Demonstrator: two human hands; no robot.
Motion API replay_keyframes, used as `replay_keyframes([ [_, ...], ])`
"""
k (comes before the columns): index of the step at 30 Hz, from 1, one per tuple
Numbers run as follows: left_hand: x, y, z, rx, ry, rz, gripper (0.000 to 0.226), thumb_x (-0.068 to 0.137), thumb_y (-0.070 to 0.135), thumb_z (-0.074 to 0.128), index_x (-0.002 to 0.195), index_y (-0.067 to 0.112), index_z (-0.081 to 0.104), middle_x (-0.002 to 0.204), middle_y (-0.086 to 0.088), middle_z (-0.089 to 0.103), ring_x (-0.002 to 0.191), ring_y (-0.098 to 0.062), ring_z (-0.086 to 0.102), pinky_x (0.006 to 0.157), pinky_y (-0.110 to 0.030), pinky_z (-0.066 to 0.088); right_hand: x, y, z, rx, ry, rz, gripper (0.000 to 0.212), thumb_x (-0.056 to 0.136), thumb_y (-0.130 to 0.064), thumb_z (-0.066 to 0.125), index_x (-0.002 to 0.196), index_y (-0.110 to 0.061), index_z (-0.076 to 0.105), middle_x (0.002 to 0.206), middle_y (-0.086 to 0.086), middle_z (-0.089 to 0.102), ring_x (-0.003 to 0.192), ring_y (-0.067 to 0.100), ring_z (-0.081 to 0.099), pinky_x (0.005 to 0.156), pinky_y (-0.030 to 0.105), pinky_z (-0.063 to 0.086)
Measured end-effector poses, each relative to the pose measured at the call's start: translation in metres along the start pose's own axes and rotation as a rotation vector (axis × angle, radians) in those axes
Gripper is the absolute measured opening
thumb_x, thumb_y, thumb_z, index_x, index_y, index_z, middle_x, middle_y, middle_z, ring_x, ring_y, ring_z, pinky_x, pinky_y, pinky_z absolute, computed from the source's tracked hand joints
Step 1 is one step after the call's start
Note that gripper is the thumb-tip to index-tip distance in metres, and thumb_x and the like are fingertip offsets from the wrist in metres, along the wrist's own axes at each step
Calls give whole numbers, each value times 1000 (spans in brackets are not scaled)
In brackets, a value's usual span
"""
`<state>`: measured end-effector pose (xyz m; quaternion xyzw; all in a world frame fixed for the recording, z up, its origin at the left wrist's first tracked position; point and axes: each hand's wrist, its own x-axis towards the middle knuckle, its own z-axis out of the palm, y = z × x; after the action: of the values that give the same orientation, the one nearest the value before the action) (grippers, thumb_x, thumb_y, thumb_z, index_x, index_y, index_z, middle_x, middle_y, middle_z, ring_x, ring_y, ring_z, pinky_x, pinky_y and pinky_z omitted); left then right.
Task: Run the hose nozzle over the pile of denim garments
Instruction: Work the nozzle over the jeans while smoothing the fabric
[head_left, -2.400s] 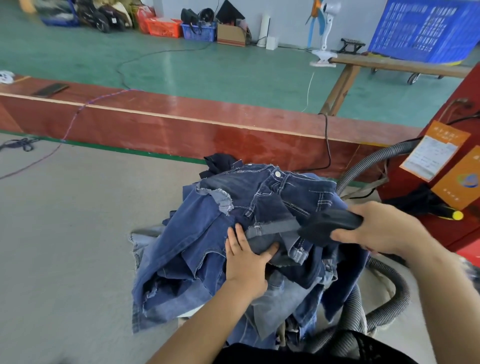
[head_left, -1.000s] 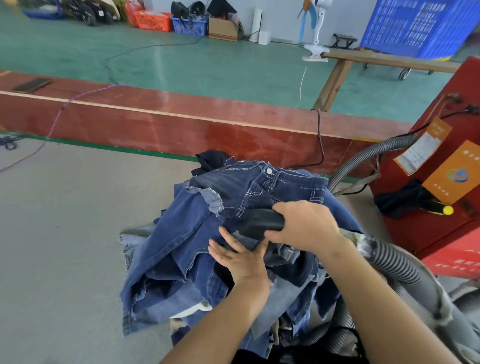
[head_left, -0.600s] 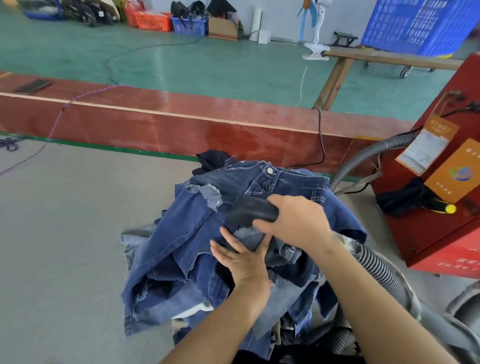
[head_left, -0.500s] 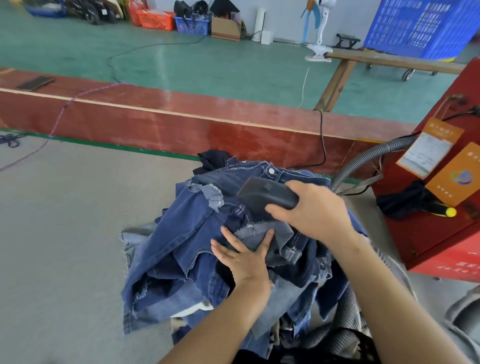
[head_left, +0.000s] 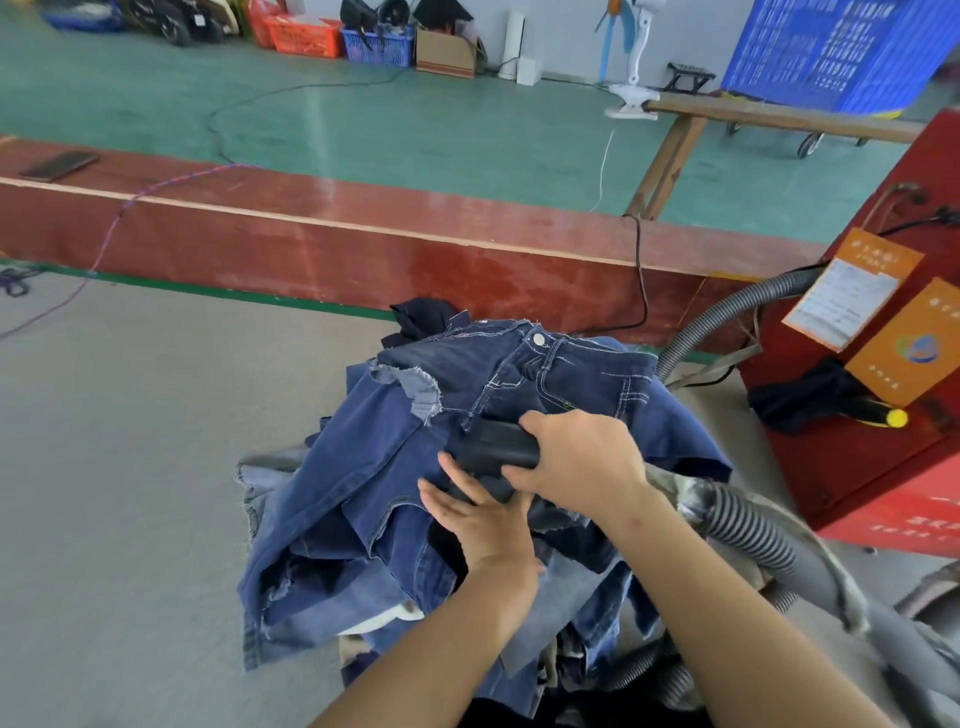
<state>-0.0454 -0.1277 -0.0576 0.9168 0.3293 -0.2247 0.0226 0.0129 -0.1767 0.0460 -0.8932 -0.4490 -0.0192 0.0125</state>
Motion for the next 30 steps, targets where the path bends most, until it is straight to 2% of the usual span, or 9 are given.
replay_keyframes([
  [2,0,0,1,-24,16,1,109,82,65,59,145,39,-26,108,-56,-44,119,-80,-7,98,-78,-6,3,-5,-3,97,37,15,34,80,-57,58,82,-27,41,65,-8,44,76,19,61,51,28,26],
  [4,0,-2,2,-48,45,7,117,80,68,60,128,40,-44,109,-55,-46,120,-79,-7,100,-77,-5,6,0,-15,200,90,44,32,79,-59,58,81,-30,45,62,-12,46,66,15,54,51,26,31],
  [7,-1,-2,2,-66,97,12,120,83,63,61,114,44,-54,109,-56,-46,120,-79,-3,101,-76,-4,2,18,-32,219,126,75,29,79,-59,59,85,-32,50,62,-16,47,61,11,49,46,22,30],
  [10,0,-2,3,-44,100,10,119,86,59,61,119,46,-52,109,-57,-45,120,-79,-1,100,-77,-5,-7,31,-31,91,56,77,30,79,-60,58,85,-32,48,63,-15,47,67,12,52,46,23,30],
  [13,1,-1,2,-24,50,19,105,84,62,60,139,50,-28,110,-56,-46,120,-79,-6,98,-77,-9,-10,36,-21,42,-43,77,33,78,-60,59,85,-30,47,67,-14,44,80,15,60,53,29,33],
  [16,1,-1,1,-13,11,23,99,84,61,60,145,50,-17,107,-55,-48,119,-79,-8,98,-77,-10,-8,30,-9,13,-39,62,34,78,-61,58,86,-29,48,74,-10,55,85,18,63,49,29,27],
  [19,1,-1,0,-7,2,6,103,84,62,60,146,44,-20,106,-55,-48,120,-79,-9,99,-77,-8,-2,11,6,-5,16,26,37,78,-60,57,95,-27,53,81,-6,64,83,19,64,49,30,24],
  [24,-1,-3,0,-37,43,10,116,81,66,60,129,41,-43,108,-55,-47,120,-79,-8,100,-77,-6,4,13,-3,159,55,112,35,77,-60,59,78,-28,46,64,-11,50,74,18,59,52,29,31],
  [30,-1,-2,1,-79,94,13,119,83,62,61,116,46,-52,109,-55,-47,120,-79,-5,99,-77,-7,-5,37,-29,196,137,225,32,80,-58,60,85,-28,52,63,-13,50,60,11,48,47,23,30],
])
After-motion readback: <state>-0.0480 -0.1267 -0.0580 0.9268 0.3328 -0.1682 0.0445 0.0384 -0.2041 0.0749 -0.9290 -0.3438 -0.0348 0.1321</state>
